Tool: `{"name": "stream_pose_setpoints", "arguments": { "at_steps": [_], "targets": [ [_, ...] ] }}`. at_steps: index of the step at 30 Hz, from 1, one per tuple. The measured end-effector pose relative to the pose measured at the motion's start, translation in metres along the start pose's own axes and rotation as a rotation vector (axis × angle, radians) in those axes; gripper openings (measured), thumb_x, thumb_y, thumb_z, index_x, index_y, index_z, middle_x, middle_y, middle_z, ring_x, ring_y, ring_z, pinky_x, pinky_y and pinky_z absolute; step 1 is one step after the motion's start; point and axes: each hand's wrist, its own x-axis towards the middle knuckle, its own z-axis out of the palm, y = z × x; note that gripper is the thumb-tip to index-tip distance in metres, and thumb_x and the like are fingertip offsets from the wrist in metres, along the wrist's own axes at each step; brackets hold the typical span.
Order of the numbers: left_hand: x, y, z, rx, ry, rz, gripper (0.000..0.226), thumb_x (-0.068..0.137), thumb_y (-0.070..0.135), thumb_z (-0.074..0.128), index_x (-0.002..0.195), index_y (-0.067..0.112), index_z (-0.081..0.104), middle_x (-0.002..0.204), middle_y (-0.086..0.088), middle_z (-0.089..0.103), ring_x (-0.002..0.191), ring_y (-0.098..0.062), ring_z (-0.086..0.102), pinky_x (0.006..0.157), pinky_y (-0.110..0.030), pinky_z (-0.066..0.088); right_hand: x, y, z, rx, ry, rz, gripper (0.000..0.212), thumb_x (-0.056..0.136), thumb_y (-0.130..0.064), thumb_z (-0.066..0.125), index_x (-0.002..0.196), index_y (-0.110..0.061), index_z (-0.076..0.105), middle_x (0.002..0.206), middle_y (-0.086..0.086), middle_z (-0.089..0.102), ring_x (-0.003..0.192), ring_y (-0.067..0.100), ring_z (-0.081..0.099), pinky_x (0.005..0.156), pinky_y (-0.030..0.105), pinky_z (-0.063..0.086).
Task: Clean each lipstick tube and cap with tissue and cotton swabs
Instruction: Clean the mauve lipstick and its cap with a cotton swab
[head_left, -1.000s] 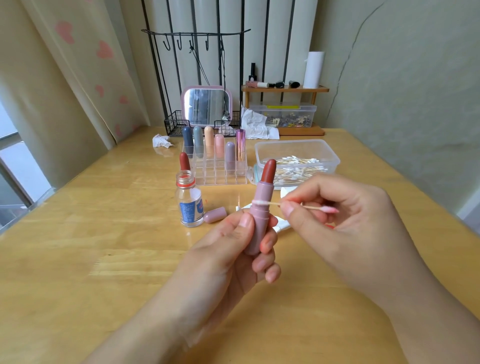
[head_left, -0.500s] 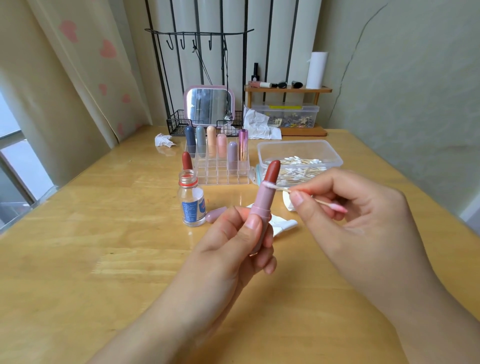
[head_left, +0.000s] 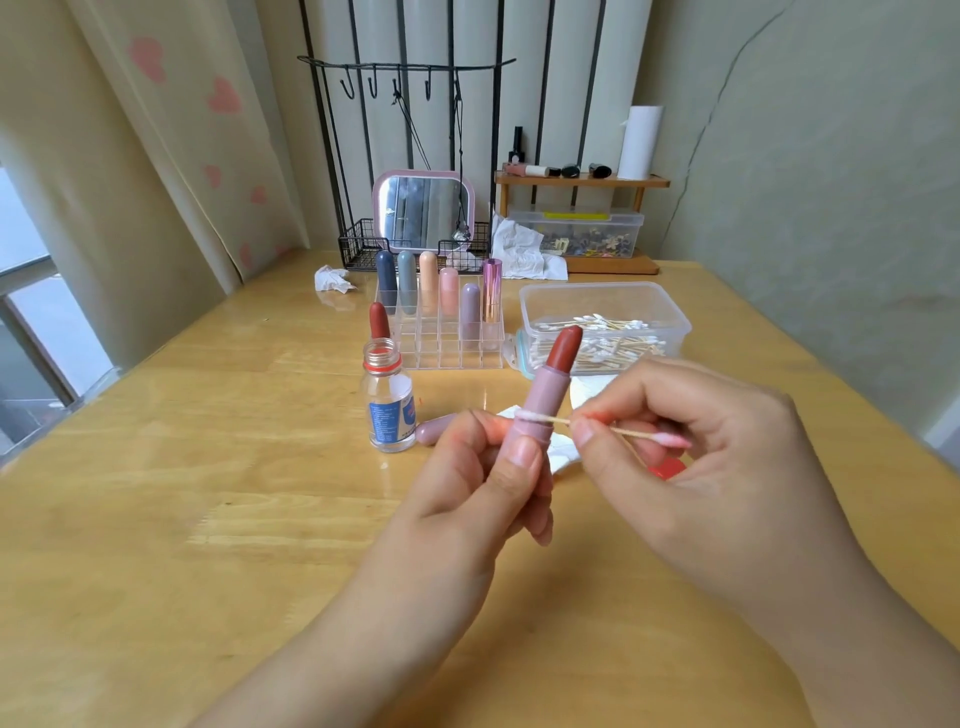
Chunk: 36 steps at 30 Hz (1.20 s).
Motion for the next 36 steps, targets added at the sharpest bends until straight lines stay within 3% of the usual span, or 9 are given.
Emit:
{"name": "stream_pose_setpoints", "arguments": {
  "at_steps": [6,10,13,17,24,27,30,32,36],
  "targets": [
    [-0.001,-0.003,-0.002,0.192,0.095,0.039,0.027,0.078,0.053,0.053,0.08,0.026,0.053,0.072,0.005,0.054,0.073,-0.016,0.049,0.081,-0.039,0.04,0.0,0.002,-0.001,-0.045,0.095,0.017,0.014,0.08,-0.026,0.061,0.068,-0.019,0.063,0.058,-0.001,0.043,0.053,0.011,0.042,0.053,0.016,0.033],
    [-0.003,-0.005,-0.001,0.388,0.192,0.154,0.026,0.078,0.057,0.048,0.081,0.031,0.049,0.069,0.005,0.053,0.07,-0.013,0.051,0.069,-0.019,0.043,-0.003,0.001,0.004,-0.013,0.034,0.0,0.015,0.078,-0.024,0.062,0.066,-0.016,0.063,0.056,-0.004,0.041,0.052,0.009,0.042,0.052,0.015,0.032],
    [-0.005,-0.004,0.002,0.526,0.245,0.253,0.025,0.082,0.052,0.045,0.085,0.028,0.046,0.072,0.017,0.055,0.068,-0.001,0.051,0.063,-0.01,0.039,-0.004,-0.001,0.005,-0.022,0.021,-0.016,0.015,0.079,-0.023,0.063,0.066,-0.016,0.063,0.054,-0.002,0.041,0.051,0.009,0.042,0.051,0.014,0.032],
    [-0.006,-0.003,0.004,0.669,0.275,0.376,0.018,0.087,0.044,0.045,0.088,0.026,0.043,0.076,0.022,0.05,0.067,0.004,0.049,0.061,-0.006,0.036,-0.003,0.0,0.004,-0.022,0.116,0.011,0.015,0.081,-0.025,0.062,0.068,-0.018,0.063,0.054,-0.002,0.04,0.051,0.011,0.041,0.052,0.018,0.033],
    [-0.006,0.0,0.007,0.802,0.296,0.477,0.01,0.09,0.032,0.047,0.088,0.025,0.04,0.075,0.026,0.049,0.067,0.015,0.048,0.06,0.001,0.033,-0.006,-0.005,0.007,-0.028,0.041,-0.034,0.014,0.079,-0.024,0.061,0.067,-0.016,0.063,0.051,-0.001,0.04,0.05,0.009,0.041,0.051,0.013,0.032],
    [-0.006,-0.002,0.006,0.74,0.325,0.424,0.018,0.089,0.04,0.051,0.089,0.026,0.039,0.076,0.015,0.054,0.066,0.004,0.054,0.057,-0.007,0.039,-0.005,-0.002,0.005,-0.018,0.117,0.008,0.014,0.08,-0.025,0.062,0.068,-0.018,0.063,0.054,0.0,0.041,0.05,0.011,0.041,0.051,0.017,0.034],
    [-0.006,-0.004,0.005,0.614,0.327,0.344,0.019,0.083,0.049,0.047,0.086,0.034,0.037,0.077,0.008,0.061,0.057,-0.009,0.06,0.054,-0.03,0.049,-0.005,-0.001,0.007,-0.008,0.076,-0.003,0.015,0.081,-0.025,0.062,0.068,-0.016,0.063,0.053,-0.005,0.039,0.051,0.01,0.042,0.052,0.018,0.035],
    [-0.006,-0.003,0.005,0.563,0.327,0.31,0.019,0.081,0.05,0.051,0.085,0.038,0.037,0.078,0.009,0.062,0.05,-0.01,0.059,0.049,-0.034,0.049,-0.005,-0.002,0.009,-0.02,0.034,-0.025,0.015,0.08,-0.025,0.061,0.069,-0.015,0.064,0.053,-0.008,0.039,0.052,0.009,0.043,0.053,0.016,0.035],
    [-0.001,-0.002,0.005,0.42,0.294,0.249,0.009,0.078,0.054,0.051,0.083,0.054,0.044,0.08,0.006,0.057,0.055,-0.008,0.052,0.057,-0.033,0.043,-0.006,-0.002,0.009,0.013,0.023,-0.017,0.013,0.081,-0.026,0.061,0.071,-0.018,0.065,0.055,-0.006,0.039,0.052,0.009,0.043,0.053,0.015,0.034]
  ]
}}
